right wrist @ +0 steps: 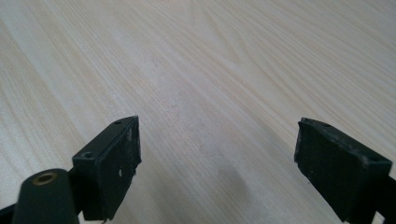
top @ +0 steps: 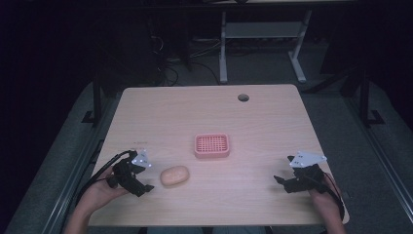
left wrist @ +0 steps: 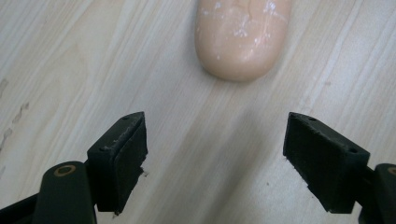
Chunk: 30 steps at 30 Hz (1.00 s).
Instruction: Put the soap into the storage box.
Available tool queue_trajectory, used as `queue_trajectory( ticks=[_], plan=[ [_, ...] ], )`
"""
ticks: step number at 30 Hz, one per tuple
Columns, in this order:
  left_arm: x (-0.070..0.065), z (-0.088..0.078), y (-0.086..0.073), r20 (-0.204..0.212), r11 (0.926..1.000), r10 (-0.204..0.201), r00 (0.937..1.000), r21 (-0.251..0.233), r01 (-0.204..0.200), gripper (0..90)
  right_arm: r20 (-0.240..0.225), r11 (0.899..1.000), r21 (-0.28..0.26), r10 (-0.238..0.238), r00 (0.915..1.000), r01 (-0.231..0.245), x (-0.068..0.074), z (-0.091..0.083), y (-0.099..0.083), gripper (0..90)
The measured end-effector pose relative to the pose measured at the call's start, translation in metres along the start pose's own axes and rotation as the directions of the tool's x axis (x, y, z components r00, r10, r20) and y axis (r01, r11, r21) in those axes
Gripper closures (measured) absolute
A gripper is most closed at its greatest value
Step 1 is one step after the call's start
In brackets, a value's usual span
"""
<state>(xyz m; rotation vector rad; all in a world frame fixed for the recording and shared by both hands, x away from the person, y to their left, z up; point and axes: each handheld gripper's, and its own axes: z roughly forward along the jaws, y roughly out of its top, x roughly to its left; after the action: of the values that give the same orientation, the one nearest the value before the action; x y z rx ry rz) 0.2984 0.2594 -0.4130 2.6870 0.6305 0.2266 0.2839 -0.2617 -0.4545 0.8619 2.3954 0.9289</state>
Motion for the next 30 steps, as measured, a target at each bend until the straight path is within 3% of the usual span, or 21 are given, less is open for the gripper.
queue_trajectory(
  ticks=[30],
  plan=[
    [-0.002,0.012,0.031,0.04,0.9983,0.056,0.9976,0.015,-0.057,20.9,0.001,1.0,-0.006,0.0,1.0,0.0,0.0,-0.001,0.0,14.0]
  ],
)
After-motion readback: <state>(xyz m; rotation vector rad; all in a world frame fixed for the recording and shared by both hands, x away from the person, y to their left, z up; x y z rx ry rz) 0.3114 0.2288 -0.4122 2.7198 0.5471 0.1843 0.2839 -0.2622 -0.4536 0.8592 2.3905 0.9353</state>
